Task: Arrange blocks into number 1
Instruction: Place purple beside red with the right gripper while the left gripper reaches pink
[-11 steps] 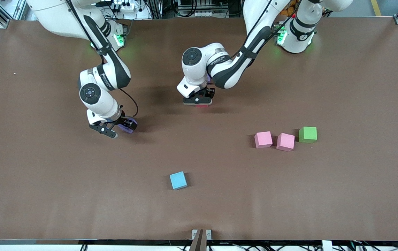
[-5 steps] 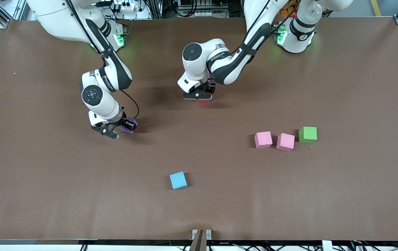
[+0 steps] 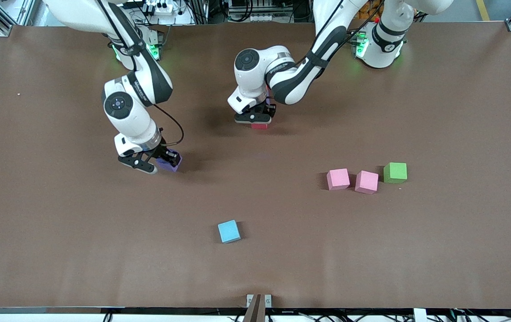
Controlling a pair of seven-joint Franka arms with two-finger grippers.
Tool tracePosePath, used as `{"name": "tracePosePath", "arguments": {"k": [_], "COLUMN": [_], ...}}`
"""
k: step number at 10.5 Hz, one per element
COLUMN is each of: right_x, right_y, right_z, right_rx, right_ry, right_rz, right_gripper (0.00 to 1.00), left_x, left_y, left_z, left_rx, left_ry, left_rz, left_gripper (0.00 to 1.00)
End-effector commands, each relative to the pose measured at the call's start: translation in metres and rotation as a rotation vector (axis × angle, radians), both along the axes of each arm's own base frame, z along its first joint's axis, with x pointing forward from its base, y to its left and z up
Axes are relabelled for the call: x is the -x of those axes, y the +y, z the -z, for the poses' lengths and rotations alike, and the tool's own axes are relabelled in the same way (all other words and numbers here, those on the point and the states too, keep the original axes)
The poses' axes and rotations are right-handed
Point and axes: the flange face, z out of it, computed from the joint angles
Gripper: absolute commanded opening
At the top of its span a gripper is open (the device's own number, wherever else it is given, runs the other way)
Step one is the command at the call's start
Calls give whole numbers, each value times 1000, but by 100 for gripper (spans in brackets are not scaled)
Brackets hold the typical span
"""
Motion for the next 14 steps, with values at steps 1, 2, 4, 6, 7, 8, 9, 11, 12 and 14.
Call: {"name": "tracePosePath", "arguments": {"k": [1, 2, 4, 6, 7, 8, 9, 11, 12, 14], "right_x": [13, 18, 23, 25, 26, 26, 26, 25, 26, 28], "right_y": [16, 28, 38, 43, 44, 45, 45, 41, 39, 40], "right_z": [-10, -13, -21, -22, -21, -21, -21, -24, -23, -22], "right_rx": [5, 3, -4, -4, -4, -4, -3, -4, -1, 5], "right_ry": [-13, -18, -33, -34, -33, -33, -31, -34, -30, -21], "right_rz": [-48, -71, -91, -100, -102, -105, -105, -100, -101, -121], "right_gripper": [45, 45, 45, 45, 45, 45, 45, 45, 45, 45], "left_x": [22, 24, 29, 35, 37, 37, 31, 27, 25, 6], "left_y": [13, 11, 8, 5, 3, 3, 7, 6, 5, 0], "left_z": [31, 31, 30, 30, 28, 28, 29, 27, 24, 4], "left_rx": [-8, -6, -1, 1, 5, 7, 5, 4, 10, 45], "left_ry": [15, 16, 17, 21, 22, 22, 24, 2, -2, -29], "left_rz": [-8, -15, -55, -82, -89, -89, -81, -59, -62, -87], "left_gripper": [0, 0, 0, 0, 0, 3, 50, 100, 100, 100]}}
